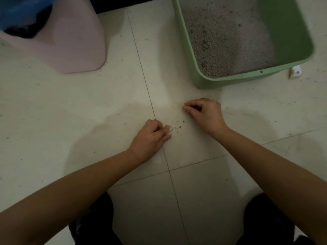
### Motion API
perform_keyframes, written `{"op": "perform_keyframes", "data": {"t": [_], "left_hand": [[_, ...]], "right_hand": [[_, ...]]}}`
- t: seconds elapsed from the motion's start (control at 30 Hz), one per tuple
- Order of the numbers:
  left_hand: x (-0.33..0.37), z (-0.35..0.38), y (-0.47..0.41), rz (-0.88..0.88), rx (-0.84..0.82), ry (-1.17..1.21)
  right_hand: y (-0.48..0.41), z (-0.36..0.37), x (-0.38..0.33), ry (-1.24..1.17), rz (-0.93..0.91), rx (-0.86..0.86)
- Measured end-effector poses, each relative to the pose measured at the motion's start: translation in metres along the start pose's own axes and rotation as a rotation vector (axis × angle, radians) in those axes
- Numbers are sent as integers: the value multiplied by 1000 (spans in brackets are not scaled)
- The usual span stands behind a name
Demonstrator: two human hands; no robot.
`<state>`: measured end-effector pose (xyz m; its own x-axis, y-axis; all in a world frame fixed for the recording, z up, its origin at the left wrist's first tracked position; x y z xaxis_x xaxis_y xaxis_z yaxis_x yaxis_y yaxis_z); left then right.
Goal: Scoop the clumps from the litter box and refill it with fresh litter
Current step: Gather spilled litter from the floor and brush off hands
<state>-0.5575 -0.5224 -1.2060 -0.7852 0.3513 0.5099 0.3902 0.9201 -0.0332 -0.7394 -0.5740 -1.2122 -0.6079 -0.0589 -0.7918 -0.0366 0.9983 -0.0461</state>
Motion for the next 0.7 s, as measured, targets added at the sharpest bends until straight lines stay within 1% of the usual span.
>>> {"op": "perform_keyframes", "data": {"t": [0.07,0.13,0.2,0.3,0.33,0.37,0.43,0.53,0.63,0.67,0.7], "left_hand": [[3,2,-2,30,-1,-2],[5,3,-9,72,-59,-42],[-3,0,-17,75,-104,-88],[-11,-6,-16,169,-195,-183],[-18,-16,-20,147,-198,-175],[-28,-32,-29,117,-161,-155],[-38,-86,-57,36,5,-100],[-27,-203,-97,-83,365,-41],[-8,-321,-107,-71,732,8],[-13,-352,-107,-83,829,35],[-25,-377,-109,-114,892,54]], "right_hand": [[-2,1,2,-51,53,10],[-6,5,-1,-82,68,16],[-10,12,-11,-106,59,12],[-23,22,-42,-139,27,-15],[-31,22,-57,-150,4,-9],[-40,19,-74,-162,-28,9],[-64,7,-109,-205,-95,61],[-116,-25,-171,-242,-195,173],[-173,-62,-243,-337,-307,312],[-189,-71,-270,-327,-364,356],[-203,-76,-298,-310,-425,390]]}}
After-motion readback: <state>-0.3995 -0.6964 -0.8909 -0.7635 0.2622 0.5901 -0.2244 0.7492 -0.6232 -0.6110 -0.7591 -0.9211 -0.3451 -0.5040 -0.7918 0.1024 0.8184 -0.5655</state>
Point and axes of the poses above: each hand's wrist, its own y-axis away from the middle knuckle, its own z-axis out of the palm, x = y × z, the point moved 10 cm from there along -y, towards the middle knuckle, and after that the axes turned 12 degrees about -z, right-handed, at the moved point
